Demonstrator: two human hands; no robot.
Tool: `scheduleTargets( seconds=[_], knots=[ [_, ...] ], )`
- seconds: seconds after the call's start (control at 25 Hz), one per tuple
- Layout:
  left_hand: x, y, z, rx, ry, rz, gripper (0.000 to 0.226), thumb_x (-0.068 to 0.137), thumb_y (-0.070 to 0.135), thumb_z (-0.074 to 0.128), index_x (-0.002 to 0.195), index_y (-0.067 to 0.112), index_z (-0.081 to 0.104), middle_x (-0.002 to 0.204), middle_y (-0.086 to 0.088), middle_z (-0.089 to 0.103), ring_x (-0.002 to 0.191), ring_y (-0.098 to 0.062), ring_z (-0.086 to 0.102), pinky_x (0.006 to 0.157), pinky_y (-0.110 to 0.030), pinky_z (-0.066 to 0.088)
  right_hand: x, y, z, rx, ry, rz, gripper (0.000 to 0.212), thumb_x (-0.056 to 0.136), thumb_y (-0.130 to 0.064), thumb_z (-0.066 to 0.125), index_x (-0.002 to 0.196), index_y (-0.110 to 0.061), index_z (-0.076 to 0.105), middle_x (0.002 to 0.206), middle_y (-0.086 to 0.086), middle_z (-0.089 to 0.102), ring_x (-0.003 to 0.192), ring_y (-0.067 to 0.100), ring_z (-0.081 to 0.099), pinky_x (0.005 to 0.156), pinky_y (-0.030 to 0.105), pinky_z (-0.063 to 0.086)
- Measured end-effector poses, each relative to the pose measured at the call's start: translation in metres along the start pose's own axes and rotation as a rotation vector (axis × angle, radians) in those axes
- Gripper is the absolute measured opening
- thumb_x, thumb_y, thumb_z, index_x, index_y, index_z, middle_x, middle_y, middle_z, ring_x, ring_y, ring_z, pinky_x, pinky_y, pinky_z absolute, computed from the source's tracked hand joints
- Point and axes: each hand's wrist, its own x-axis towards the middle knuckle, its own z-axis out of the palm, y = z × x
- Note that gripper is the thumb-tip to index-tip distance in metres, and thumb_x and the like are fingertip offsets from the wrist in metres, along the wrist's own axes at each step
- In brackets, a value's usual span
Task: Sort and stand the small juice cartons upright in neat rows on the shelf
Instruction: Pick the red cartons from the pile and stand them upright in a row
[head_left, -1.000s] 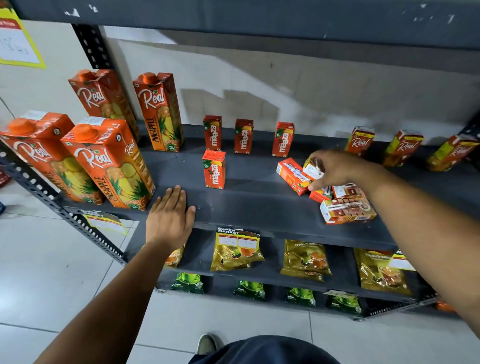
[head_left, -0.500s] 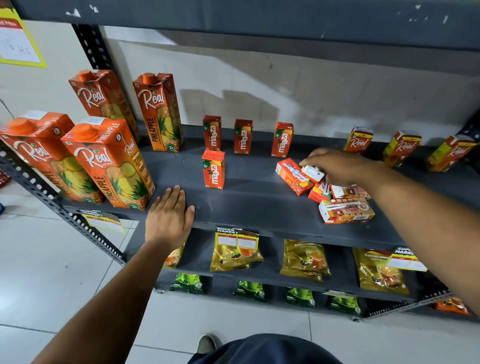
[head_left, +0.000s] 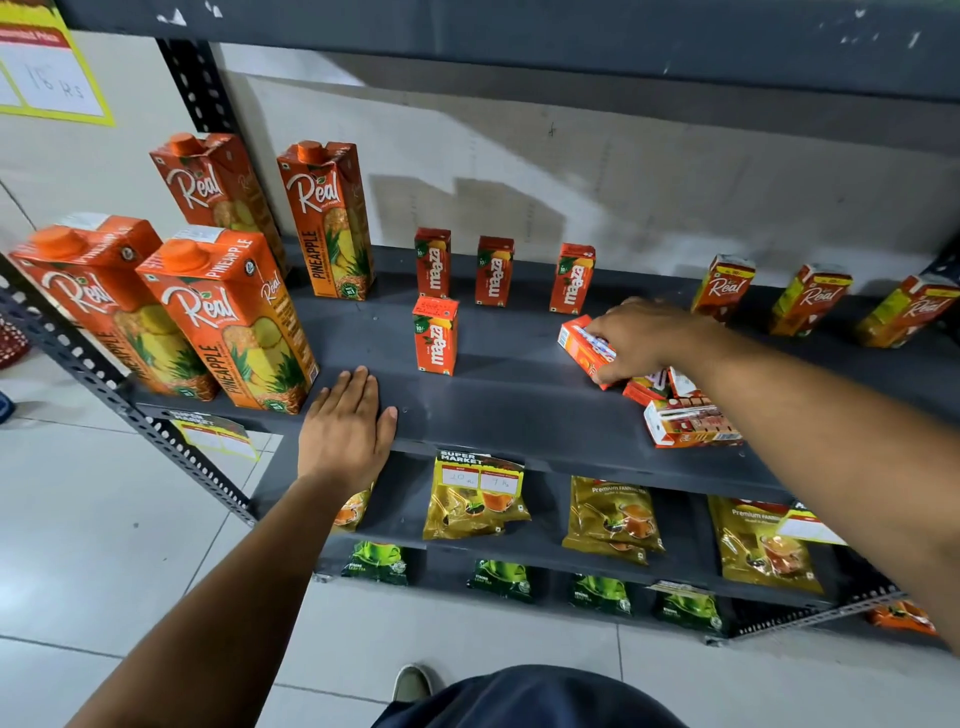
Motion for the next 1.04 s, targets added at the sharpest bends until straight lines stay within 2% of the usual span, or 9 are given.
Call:
scheduleTargets(
  seconds=[0.2,0.36,0.48,0.6,0.76,0.88,0.92,1.0,1.04],
  knots=[
    [0.001,-0.001,0.001,0.003,0.003,0.0,0.075,0.091,0.049,0.013,0.139,0.0,0.044,0.149,-0.018,0.04,0.14,-0.033,0.033,0.114,-0.046,0.024,0.007,-0.012,-0.003,0.036,-0.051,0.166,0.088,0.065,-0.071,0.07,0.132,-0.019,0.047,0.129,0.008,0.059,0.118,0.031,0.053,0.099,0.046,0.042],
    [0.001,-0.002,0.002,0.007,0.006,-0.003,0.073,0.092,0.048,0.014,0.138,0.0,0.045,0.148,-0.017,0.041,0.14,-0.033,0.034,0.114,-0.046,0.025,0.014,-0.018,-0.001,-0.016,-0.052,0.151,0.102,0.058,-0.055,0.083,0.142,-0.02,0.037,0.134,0.009,0.055,0.128,0.031,0.045,0.112,0.05,0.026],
    [0.002,-0.002,0.003,0.007,0.002,-0.005,0.072,0.092,0.048,0.016,0.137,0.0,0.046,0.148,-0.017,0.042,0.139,-0.033,0.035,0.113,-0.046,0.026,0.014,-0.016,0.006,0.046,-0.01,0.121,0.107,0.057,-0.053,0.084,0.145,-0.018,0.032,0.136,0.011,0.054,0.131,0.032,0.042,0.116,0.052,0.015],
    [0.002,-0.002,0.003,0.007,0.004,-0.009,0.071,0.092,0.048,0.016,0.137,0.0,0.046,0.147,-0.017,0.043,0.139,-0.033,0.036,0.113,-0.047,0.027,0.01,-0.018,0.01,0.057,0.02,0.144,0.099,0.062,-0.06,0.078,0.141,-0.018,0.037,0.133,0.011,0.056,0.132,0.03,0.044,0.117,0.055,0.006],
    [0.002,-0.002,0.004,0.001,0.008,-0.01,0.07,0.093,0.047,0.018,0.136,0.001,0.047,0.146,-0.017,0.044,0.138,-0.033,0.036,0.112,-0.047,0.027,0.008,-0.02,0.012,0.128,0.091,0.137,0.092,0.063,-0.054,0.079,0.139,-0.019,0.04,0.127,0.008,0.06,0.129,0.026,0.047,0.117,0.055,-0.002],
    [0.002,-0.002,0.004,0.004,0.007,-0.011,0.07,0.093,0.047,0.017,0.137,0.001,0.046,0.147,-0.016,0.043,0.139,-0.032,0.035,0.113,-0.046,0.026,0.005,-0.022,0.013,0.262,0.175,0.062,0.088,0.063,-0.046,0.079,0.138,-0.022,0.041,0.127,-0.001,0.063,0.129,0.021,0.048,0.118,0.05,0.005],
    [0.002,-0.002,0.005,0.005,0.01,-0.014,0.07,0.093,0.048,0.016,0.138,0.002,0.046,0.148,-0.016,0.043,0.139,-0.031,0.035,0.114,-0.046,0.026,0.003,-0.024,0.01,0.313,0.191,0.029,0.084,0.064,-0.042,0.079,0.138,-0.022,0.043,0.129,-0.002,0.063,0.127,0.021,0.05,0.117,0.047,0.015],
    [0.002,-0.003,0.006,0.01,0.013,-0.015,0.071,0.093,0.048,0.015,0.138,0.002,0.045,0.148,-0.015,0.042,0.14,-0.031,0.034,0.114,-0.045,0.025,-0.001,-0.026,0.002,0.4,0.214,-0.019,0.077,0.066,-0.032,0.08,0.136,-0.022,0.048,0.133,0.0,0.06,0.12,0.022,0.054,0.103,0.039,0.039],
    [0.002,-0.003,0.006,0.014,0.012,-0.014,0.072,0.092,0.048,0.014,0.139,0.002,0.044,0.149,-0.015,0.041,0.14,-0.03,0.033,0.114,-0.045,0.025,-0.002,-0.027,-0.003,0.41,0.23,-0.044,0.072,0.068,-0.029,0.08,0.134,-0.021,0.052,0.133,0.002,0.06,0.118,0.023,0.055,0.096,0.036,0.043]
  ],
)
